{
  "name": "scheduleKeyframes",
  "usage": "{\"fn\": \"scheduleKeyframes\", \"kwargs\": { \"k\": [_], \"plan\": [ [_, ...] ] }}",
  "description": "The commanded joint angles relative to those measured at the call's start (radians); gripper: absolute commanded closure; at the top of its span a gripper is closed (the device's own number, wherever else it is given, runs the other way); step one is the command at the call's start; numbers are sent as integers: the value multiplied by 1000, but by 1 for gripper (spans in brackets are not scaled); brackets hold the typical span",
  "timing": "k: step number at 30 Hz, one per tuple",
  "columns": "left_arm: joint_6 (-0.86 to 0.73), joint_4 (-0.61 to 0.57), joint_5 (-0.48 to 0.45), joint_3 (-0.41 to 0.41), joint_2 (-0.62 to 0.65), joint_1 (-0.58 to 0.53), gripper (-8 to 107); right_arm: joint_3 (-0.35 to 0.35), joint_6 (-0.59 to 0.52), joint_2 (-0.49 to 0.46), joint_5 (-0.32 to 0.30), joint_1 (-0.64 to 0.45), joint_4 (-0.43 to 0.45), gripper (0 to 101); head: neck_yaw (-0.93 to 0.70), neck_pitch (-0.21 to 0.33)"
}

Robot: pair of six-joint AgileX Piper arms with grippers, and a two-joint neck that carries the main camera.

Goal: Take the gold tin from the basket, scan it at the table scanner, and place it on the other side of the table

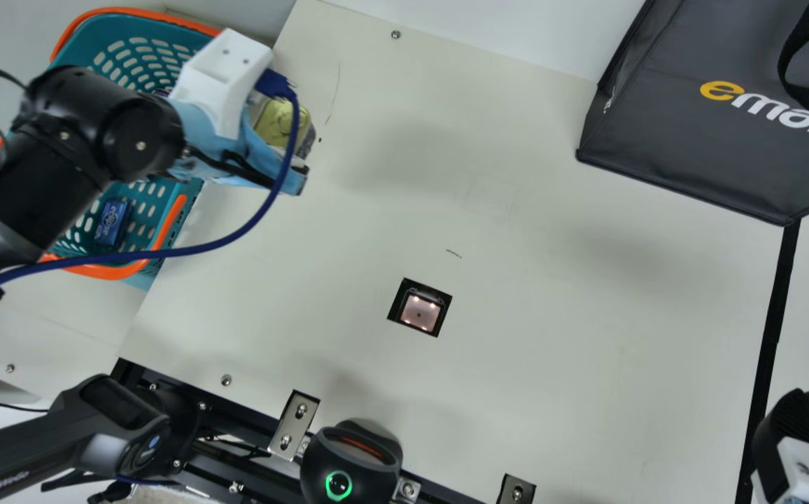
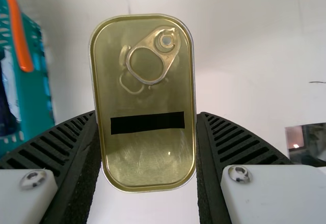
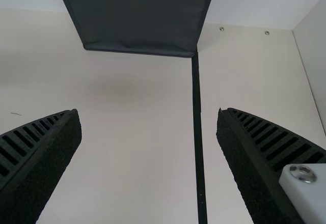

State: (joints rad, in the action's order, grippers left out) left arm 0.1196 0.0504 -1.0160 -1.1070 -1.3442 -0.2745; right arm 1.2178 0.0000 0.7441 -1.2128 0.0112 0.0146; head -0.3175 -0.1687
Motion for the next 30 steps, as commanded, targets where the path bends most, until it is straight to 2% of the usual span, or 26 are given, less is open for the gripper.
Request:
{"fn": "scheduleKeyframes", "kwargs": {
  "k": [1,11,30],
  "plan": [
    [126,22,-12,-10,-11,-75,107,0,0,0,0,0,0,6,-4,30],
    [322,67,-69,-53,-56,-217,107,0,0,0,0,0,0,6,-4,30],
    [487,25,-152,-68,-38,-421,107,0,0,0,0,0,0,6,-4,30]
  ]
}}
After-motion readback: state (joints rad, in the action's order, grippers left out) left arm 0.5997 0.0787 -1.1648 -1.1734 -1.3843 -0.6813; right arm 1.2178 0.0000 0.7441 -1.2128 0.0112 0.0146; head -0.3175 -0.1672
